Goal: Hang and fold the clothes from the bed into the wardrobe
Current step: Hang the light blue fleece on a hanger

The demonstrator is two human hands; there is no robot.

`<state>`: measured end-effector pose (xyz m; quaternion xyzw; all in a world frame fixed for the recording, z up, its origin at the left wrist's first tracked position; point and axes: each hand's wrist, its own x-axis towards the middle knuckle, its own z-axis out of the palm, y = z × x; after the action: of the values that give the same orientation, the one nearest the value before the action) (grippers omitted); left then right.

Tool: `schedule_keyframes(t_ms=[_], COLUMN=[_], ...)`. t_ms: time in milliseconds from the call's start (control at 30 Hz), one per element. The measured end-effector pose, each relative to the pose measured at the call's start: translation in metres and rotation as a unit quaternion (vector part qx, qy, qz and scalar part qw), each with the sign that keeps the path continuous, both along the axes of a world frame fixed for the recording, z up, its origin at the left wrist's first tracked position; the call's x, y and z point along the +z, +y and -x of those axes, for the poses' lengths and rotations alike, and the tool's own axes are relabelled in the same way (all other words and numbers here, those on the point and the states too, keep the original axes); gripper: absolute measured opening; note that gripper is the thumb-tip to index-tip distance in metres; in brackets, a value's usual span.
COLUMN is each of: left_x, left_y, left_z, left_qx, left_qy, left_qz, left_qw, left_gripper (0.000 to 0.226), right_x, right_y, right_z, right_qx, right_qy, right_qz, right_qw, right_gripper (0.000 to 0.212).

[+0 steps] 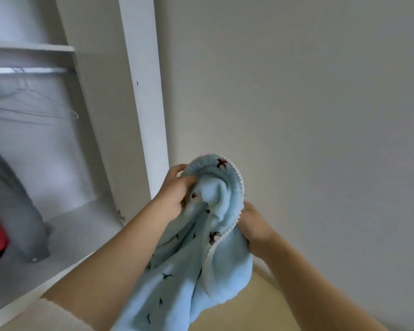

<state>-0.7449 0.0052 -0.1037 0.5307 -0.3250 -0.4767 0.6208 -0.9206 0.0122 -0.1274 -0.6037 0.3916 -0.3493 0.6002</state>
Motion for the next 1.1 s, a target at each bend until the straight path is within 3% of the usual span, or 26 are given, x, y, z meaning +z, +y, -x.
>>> schedule_keyframes(t_ms=[100, 167, 267, 433, 500, 567, 633, 767, 833, 933, 1033, 1100], left_x=[-0.002, -0.004, -0.01, -0.02, -0.027, -0.035, -0.036, -0.016, -0.005, 0.016, 0.033, 0.039], left_y=[0.011, 0.026, 0.05, 0.07, 0.073, 0.069, 0.061, 0.043, 0.035, 0.023, 0.016, 0.014], left_z=[-0.031, -0.049, -0.064, -0.081, -0.086, -0.093, -0.104, -0.115, -0.113, -0.111, -0.111, -0.109], left_qx=[0.078, 0.112, 0.012, -0.118, -0.133, -0.045, 0.104, 0.284, 0.333, 0.339, 0.326, 0.3], left_qy=[-0.098, -0.141, -0.166, -0.174, -0.215, -0.28, -0.335, -0.379, -0.351, -0.158, 0.017, 0.097], left_qz=[-0.037, -0.03, -0.043, -0.071, -0.088, -0.126, -0.142, -0.084, -0.03, 0.063, 0.058, 0.04], left_qw=[0.991, 0.983, 0.985, 0.975, 0.963, 0.951, 0.926, 0.877, 0.875, 0.925, 0.944, 0.948], left_gripper=[0.042, 0.027, 0.012, 0.036, 0.036, 0.031, 0.021, 0.018, 0.022, 0.014, 0.01, 0.011], right_x=[0.002, 0.003, 0.009, 0.011, 0.008, 0.006, 0.008, 0.007, 0.006, 0.008, 0.007, 0.002], right_y=[-0.012, -0.021, -0.03, -0.038, -0.045, -0.057, -0.066, -0.084, -0.093, -0.106, -0.117, -0.125], right_z=[-0.037, -0.06, -0.09, -0.129, -0.139, -0.147, -0.155, -0.169, -0.171, -0.168, -0.168, -0.169], right_qx=[-0.052, -0.07, -0.077, -0.044, -0.04, -0.029, -0.006, 0.067, 0.111, 0.188, 0.151, 0.128], right_qy=[-0.103, -0.147, -0.181, -0.201, -0.217, -0.238, -0.252, -0.228, -0.144, -0.01, 0.017, 0.029], right_qz=[-0.093, -0.149, -0.229, -0.3, -0.319, -0.339, -0.344, -0.329, -0.292, -0.207, -0.084, 0.007], right_qw=[0.989, 0.975, 0.954, 0.931, 0.922, 0.91, 0.904, 0.914, 0.939, 0.96, 0.985, 0.991], right_gripper=[0.016, 0.022, 0.026, 0.038, 0.039, 0.034, 0.026, 0.025, 0.024, 0.025, 0.012, 0.024])
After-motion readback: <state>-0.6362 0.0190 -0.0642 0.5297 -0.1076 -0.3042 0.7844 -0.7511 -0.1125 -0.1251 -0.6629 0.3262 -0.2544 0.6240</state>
